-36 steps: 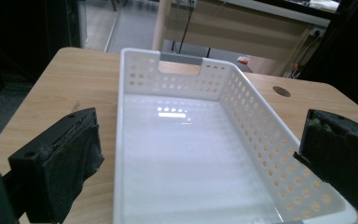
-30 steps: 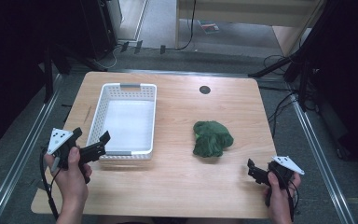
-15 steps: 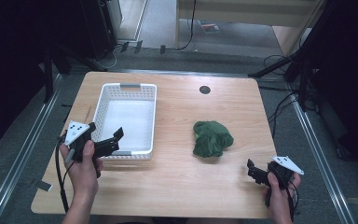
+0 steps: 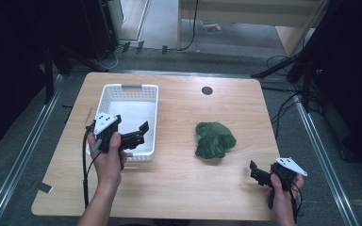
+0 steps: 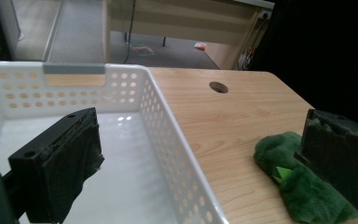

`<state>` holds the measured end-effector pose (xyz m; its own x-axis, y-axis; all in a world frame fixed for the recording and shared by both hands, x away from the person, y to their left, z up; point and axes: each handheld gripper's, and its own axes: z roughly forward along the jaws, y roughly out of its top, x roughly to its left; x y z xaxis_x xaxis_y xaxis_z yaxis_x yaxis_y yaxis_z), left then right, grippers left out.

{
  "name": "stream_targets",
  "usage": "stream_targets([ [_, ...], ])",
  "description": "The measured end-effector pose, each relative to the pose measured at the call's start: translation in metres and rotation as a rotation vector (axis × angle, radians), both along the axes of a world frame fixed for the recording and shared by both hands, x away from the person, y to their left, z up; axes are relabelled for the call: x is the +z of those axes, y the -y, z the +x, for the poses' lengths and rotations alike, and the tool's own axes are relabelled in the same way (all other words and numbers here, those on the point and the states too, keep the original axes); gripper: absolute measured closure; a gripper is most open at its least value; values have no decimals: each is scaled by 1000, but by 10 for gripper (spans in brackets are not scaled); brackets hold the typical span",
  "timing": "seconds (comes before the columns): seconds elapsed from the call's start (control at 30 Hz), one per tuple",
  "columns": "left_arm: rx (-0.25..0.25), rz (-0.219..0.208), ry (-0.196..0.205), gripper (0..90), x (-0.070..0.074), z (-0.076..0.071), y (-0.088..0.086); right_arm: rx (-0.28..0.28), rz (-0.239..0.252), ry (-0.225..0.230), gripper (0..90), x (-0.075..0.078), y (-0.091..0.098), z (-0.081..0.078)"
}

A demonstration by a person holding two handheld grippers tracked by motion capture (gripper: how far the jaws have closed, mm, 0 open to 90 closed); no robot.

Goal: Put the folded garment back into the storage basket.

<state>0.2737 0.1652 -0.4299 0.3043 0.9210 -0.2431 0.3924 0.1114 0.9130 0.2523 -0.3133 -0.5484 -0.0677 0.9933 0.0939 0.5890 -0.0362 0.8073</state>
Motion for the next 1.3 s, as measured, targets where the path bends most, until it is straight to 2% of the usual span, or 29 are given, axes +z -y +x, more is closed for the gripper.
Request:
stream_targets([
  [0.2,-33,16,-16,0,-1,7,19,4,-2,1,8,0,0,0],
  [0.57,-68,14,-30,0,-2,14,41,3,-1,-2,8,0,0,0],
  [0.83,-97,16,-39,0,-1,20,64,4,1,-3,8,0,0,0],
  [0.87,-108,19,-42,0,-2,22,72,4,5,-4,5,0,0,0],
  [0.97,-115,18,-44,0,-3,23,79,3,6,-4,5,0,0,1],
  [1.07,-142,25,-55,0,-6,27,96,2,9,-5,3,0,1,1],
  [1.13,-148,28,-58,0,-6,28,99,2,10,-5,0,0,1,1],
  [1.3,-177,36,-87,0,-14,33,122,-2,10,-5,0,0,1,1],
])
